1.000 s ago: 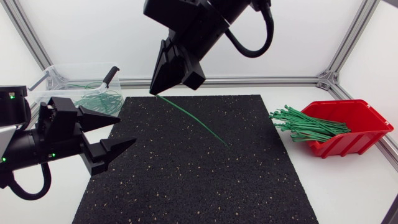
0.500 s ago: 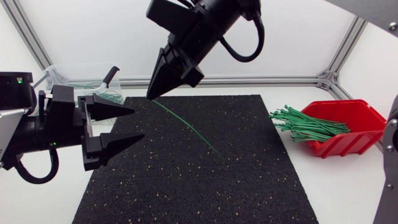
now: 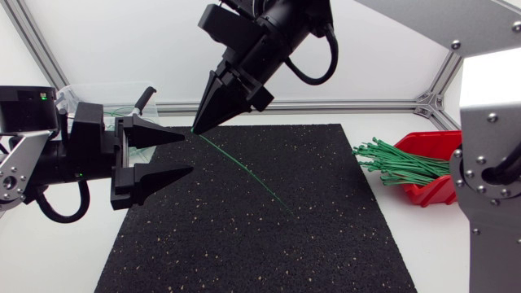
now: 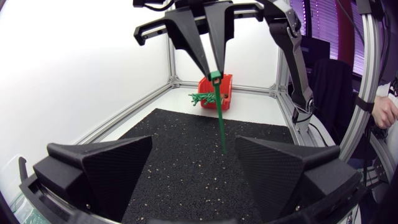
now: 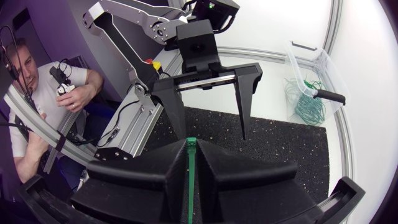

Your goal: Take a green cable tie from the red box, thread the tail through the head to close it, then place it in the transparent bin on the left.

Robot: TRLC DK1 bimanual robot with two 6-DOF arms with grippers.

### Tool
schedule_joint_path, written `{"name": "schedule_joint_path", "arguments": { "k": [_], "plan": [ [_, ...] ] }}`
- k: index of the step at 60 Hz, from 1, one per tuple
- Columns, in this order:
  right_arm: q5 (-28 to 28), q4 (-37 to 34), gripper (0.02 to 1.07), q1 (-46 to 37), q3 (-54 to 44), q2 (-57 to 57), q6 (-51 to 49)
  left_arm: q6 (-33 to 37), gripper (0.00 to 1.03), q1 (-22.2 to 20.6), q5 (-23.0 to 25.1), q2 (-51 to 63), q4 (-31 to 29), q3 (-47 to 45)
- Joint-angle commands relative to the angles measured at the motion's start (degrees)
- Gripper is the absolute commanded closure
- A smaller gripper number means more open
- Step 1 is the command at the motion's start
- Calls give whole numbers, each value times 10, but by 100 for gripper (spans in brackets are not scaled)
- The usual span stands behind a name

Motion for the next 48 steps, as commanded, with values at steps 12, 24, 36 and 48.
{"name": "schedule_joint_path", "arguments": {
  "k": [12, 24, 36, 48],
  "plan": [
    [-34, -39, 93, -4, 29, 36, -52, 10, 10, -14, 26, 20, 28, 11],
    [-52, -54, 93, -5, 42, 56, -73, 8, 12, -21, 42, 47, 53, 8],
    [-81, -82, 93, -6, 12, 47, -110, 4, 12, -31, 74, 44, 56, -8],
    [-93, -82, 93, -7, -56, 18, -146, -4, 12, -49, 76, 39, 75, -30]
  ]
}}
